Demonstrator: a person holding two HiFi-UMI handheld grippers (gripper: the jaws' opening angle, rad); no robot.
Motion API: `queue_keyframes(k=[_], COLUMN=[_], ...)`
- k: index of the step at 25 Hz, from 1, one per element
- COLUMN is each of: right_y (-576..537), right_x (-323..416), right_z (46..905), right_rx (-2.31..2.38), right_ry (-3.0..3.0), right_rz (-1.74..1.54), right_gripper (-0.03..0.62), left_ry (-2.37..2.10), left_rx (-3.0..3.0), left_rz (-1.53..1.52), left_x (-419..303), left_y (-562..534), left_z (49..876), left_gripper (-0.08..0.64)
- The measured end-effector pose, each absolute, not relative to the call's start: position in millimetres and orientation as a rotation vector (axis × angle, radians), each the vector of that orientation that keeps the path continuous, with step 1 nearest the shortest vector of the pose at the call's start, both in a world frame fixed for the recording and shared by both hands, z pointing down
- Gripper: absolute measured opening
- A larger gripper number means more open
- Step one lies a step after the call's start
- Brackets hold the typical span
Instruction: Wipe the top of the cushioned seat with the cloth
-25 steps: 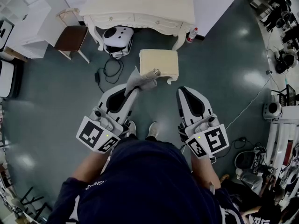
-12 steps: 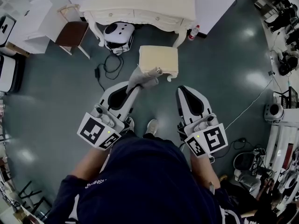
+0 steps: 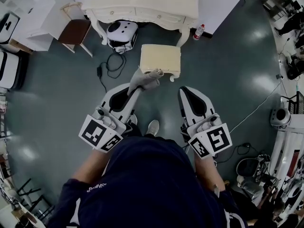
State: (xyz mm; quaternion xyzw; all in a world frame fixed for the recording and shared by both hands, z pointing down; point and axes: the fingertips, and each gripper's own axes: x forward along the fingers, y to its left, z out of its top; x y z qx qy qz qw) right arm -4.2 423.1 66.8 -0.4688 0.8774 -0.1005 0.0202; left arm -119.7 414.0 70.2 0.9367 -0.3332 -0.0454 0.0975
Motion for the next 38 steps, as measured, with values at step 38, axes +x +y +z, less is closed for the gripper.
queue_keyframes(k=[38], right_y=[192], right_x=[-23], right_z=[109], right_rx=[-1.564], right_ry=[2.703], right_rz=[-0.478], right_gripper=[0.026], left_ry=[-0.883], left_rx=[2.707], left_rz=[-0.085], left_x=[-145], left_y=[174], left_z=[116], left_gripper=[0.028])
